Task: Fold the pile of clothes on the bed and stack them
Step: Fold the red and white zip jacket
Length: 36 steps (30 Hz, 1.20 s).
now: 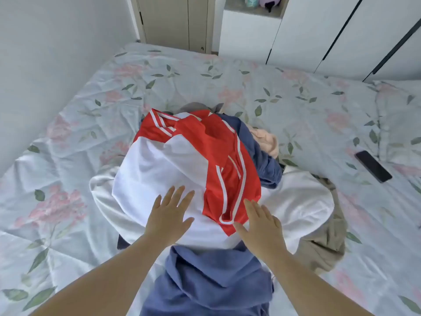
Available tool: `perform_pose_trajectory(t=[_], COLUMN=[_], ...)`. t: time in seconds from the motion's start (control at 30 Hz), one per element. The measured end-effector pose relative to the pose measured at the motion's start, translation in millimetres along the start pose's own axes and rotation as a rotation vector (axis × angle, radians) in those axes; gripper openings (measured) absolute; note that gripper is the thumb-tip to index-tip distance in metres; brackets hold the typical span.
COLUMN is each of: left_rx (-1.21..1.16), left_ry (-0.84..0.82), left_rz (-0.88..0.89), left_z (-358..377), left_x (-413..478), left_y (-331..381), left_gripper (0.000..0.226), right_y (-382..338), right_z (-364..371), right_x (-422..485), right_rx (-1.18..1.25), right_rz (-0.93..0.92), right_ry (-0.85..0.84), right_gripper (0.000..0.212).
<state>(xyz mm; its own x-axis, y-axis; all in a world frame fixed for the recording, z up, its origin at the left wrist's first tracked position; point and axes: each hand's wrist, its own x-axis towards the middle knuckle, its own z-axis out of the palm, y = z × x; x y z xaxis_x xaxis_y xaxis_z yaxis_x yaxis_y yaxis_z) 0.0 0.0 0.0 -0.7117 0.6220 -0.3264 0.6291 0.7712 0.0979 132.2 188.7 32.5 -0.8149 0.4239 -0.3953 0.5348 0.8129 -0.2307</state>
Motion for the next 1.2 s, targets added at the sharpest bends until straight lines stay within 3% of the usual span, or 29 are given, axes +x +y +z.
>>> perform_pose_trajectory(t=[0.17, 0.3, 0.37, 0.47, 0.53, 0.67, 0.77, 0.87, 0.97, 1.1, 1.2], left_rx=[-0.085, -0.223, -0.317, -0.559, -0.77, -1.155, -1.393, -1.429, -1.69, -1.786, -1.806], left_ry=[0.033, 0.046, 0.059, 0.089, 0.114, 0.088, -0.026, -0.121, -0.163, -0.064, -0.023], left_rz=[-0.017, -0.027, -0.021, -0.095, -0.192, -0.314, -0.388, -0.439, -0.539, -0.414, -0.253], left_z=[22, 31, 27, 9, -11, -61, -94, -106, -114, -158, -215], left_x=[27, 27, 26, 23, 23, 23, 16, 0, -21, -52, -85], left_y=[-21, -30, -30, -22, -10, 32, 62, 78, 82, 91, 104], left_gripper=[0.068, 0.065, 0.063, 0.058, 0.053, 0.046, 0.064, 0.078, 0.055, 0.028, 0.025], right_y=[-23, -33, -36, -37, -35, -29, -28, -23, -16, 1, 16], right_z=[23, 35, 37, 33, 21, -14, -42, -64, -80, -102, -124], right_x=[50, 79, 82, 69, 53, 10, -24, -54, -80, -109, -121], right_rx=[0.346, 0.602, 0.592, 0.633, 0.711, 0.635, 0.496, 0.403, 0.435, 0.668, 0.702], right_rz=[0.062, 0.222, 0.255, 0.198, 0.144, -0.031, -0.206, -0.32, -0.335, -0.238, -0.18], right_ry=[-0.03, -0.108, -0.185, -0.145, -0.076, 0.019, 0.005, -0.024, -0.073, -0.141, 0.085], right_gripper=[0.065, 0.077, 0.071, 0.047, 0.051, 0.051, 0.044, 0.039, 0.028, 0.022, 0.025])
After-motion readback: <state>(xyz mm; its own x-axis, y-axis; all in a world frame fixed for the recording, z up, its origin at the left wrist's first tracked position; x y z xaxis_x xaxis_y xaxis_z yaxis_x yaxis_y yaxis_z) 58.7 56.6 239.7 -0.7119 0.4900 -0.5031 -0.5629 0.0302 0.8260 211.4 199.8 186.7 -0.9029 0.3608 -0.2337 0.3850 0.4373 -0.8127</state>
